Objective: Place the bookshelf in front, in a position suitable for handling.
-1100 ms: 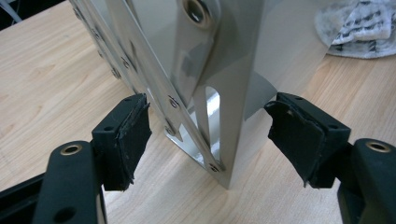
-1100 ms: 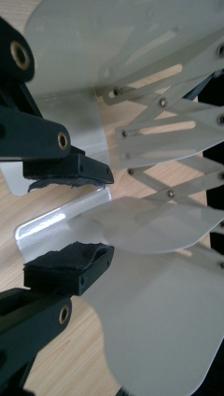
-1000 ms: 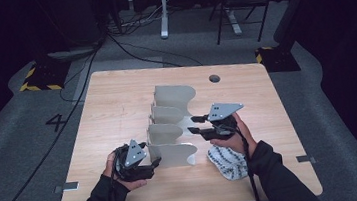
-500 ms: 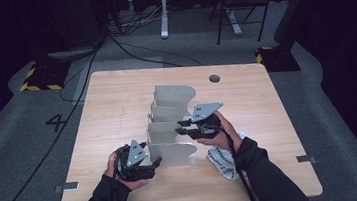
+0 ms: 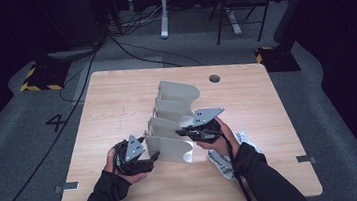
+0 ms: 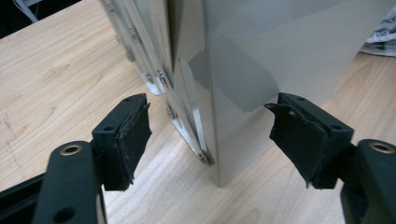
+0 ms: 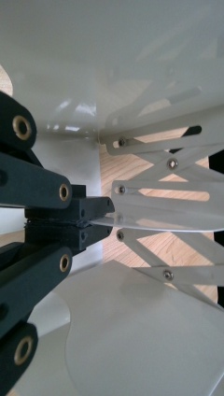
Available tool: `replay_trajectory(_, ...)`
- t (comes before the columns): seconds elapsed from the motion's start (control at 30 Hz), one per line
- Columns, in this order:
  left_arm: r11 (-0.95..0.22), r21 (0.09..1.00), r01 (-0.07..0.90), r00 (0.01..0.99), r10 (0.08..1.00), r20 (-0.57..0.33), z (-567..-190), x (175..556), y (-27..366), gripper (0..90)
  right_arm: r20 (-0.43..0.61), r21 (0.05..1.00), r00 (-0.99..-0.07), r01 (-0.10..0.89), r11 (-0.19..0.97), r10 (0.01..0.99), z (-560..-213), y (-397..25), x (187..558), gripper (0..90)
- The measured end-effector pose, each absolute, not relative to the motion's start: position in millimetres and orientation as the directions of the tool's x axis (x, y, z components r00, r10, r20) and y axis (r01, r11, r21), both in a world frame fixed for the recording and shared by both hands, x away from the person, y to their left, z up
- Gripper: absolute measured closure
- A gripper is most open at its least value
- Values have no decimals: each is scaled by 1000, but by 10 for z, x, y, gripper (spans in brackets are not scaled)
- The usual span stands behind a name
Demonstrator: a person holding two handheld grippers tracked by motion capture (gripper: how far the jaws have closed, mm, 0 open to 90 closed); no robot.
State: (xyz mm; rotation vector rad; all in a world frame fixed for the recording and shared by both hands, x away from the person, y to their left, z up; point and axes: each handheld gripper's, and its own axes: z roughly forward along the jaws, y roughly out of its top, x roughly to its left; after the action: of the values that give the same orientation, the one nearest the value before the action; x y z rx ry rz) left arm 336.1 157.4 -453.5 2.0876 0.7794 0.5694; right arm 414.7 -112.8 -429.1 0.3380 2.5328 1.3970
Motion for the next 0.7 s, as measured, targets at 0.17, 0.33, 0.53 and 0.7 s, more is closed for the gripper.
replay_trajectory(0.17,-516,800,306,704,689,175,-4546,3441,1556,244,-102,839,-912,136,527,398,-4270,-1128,4023,895)
replay_trajectory(0.33,-512,802,309,702,691,171,-4542,3555,1554,241,-119,831,-876,170,529,467,-4258,-1131,3950,888)
replay_trajectory(0.53,-503,795,339,659,730,181,-4557,3696,1561,236,-152,820,-845,181,543,512,-4248,-1156,3866,857)
replay_trajectory(0.7,-506,775,379,611,766,202,-4585,3775,1539,263,-142,811,-838,206,548,526,-4227,-1183,3825,831)
